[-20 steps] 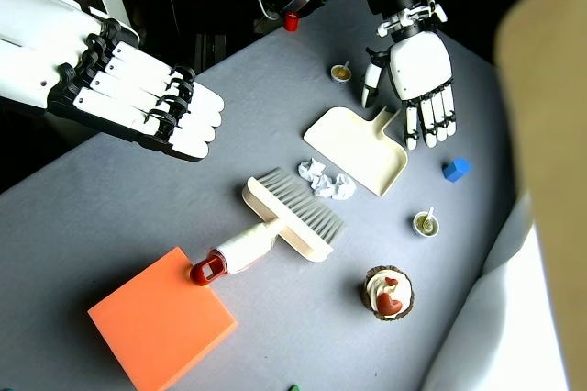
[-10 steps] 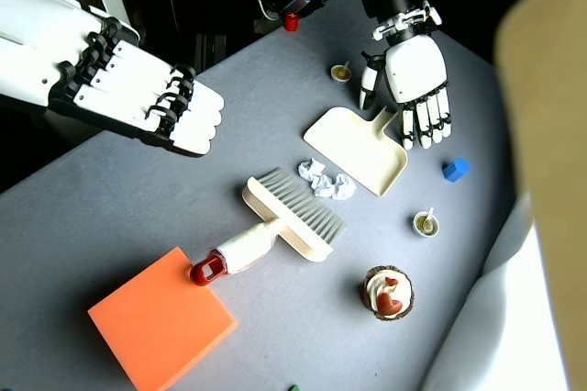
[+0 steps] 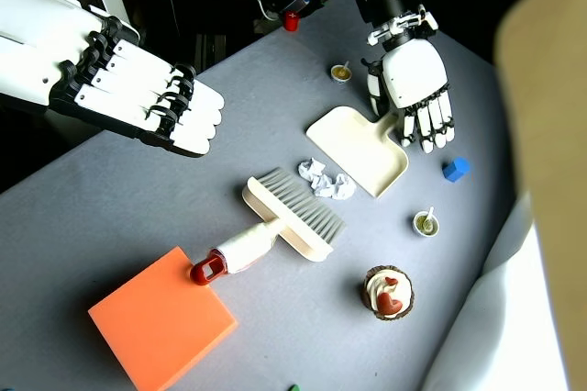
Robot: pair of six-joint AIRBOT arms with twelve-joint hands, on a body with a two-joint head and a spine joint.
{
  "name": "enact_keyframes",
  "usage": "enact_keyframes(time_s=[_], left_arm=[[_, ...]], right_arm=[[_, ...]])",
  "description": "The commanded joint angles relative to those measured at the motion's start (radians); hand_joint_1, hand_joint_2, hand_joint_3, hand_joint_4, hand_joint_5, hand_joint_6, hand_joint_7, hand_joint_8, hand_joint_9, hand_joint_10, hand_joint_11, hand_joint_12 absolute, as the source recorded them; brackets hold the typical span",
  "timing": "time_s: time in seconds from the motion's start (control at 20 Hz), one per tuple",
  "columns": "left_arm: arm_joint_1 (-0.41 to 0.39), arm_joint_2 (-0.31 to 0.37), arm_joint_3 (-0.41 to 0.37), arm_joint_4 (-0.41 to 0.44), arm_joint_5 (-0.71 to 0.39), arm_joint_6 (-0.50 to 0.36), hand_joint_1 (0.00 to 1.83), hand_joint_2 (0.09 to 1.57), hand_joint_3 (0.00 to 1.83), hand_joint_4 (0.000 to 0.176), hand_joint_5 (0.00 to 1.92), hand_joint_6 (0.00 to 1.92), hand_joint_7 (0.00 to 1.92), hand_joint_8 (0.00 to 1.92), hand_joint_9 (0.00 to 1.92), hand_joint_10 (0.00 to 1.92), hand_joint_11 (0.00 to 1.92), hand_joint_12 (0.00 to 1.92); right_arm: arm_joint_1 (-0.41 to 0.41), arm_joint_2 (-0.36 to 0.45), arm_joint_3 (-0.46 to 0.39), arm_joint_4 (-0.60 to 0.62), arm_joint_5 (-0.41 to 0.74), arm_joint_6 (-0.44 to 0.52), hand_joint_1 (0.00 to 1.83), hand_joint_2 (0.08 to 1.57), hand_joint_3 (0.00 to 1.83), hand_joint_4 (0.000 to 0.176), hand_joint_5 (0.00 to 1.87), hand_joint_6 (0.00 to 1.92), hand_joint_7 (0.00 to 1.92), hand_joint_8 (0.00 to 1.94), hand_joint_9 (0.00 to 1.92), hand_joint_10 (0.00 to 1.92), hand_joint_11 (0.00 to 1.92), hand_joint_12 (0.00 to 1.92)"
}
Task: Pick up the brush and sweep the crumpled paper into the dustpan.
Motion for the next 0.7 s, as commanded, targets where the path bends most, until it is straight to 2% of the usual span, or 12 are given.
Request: enact_keyframes(time_s=[0.0,0.1,0.25,0.45,0.65], left_arm=[[0.007,0.001,0.001,0.011,0.018,0.005,1.17,1.08,0.00,0.000,1.06,0.84,0.34,0.01,0.24,0.01,0.17,0.03],[0.007,0.006,-0.008,0.018,0.028,-0.003,1.17,1.09,0.00,0.000,1.04,0.86,0.33,0.00,0.22,0.00,0.13,0.01],[0.006,0.004,-0.009,0.021,0.028,-0.004,1.17,1.08,0.00,0.000,1.06,0.83,0.36,0.00,0.24,0.00,0.19,0.03],[-0.007,0.000,-0.009,0.042,0.032,-0.006,1.16,1.09,0.00,0.000,1.04,0.87,0.34,0.00,0.22,0.00,0.16,0.02],[-0.013,-0.019,0.007,0.113,0.032,-0.081,1.15,1.09,0.00,0.000,1.04,0.88,0.35,0.00,0.22,0.00,0.15,0.01]], right_arm=[[0.012,0.005,-0.004,-0.021,-0.084,0.004,0.00,0.99,0.00,0.000,0.00,0.00,0.03,0.00,0.04,0.00,0.04,0.00],[0.012,0.006,-0.004,-0.021,-0.084,0.004,0.00,1.00,0.00,0.000,0.01,0.00,0.03,0.00,0.03,0.00,0.05,0.01],[0.012,0.005,-0.004,-0.021,-0.085,0.004,0.00,0.99,0.00,0.000,0.02,0.01,0.04,0.01,0.04,0.00,0.05,0.01],[0.012,0.003,0.000,-0.021,-0.132,-0.020,0.00,0.99,0.00,0.000,0.02,0.01,0.05,0.01,0.05,0.01,0.06,0.01],[0.001,-0.023,0.002,-0.021,-0.179,-0.067,0.00,1.03,0.01,0.000,0.00,0.00,0.03,0.00,0.04,0.00,0.04,0.00]])
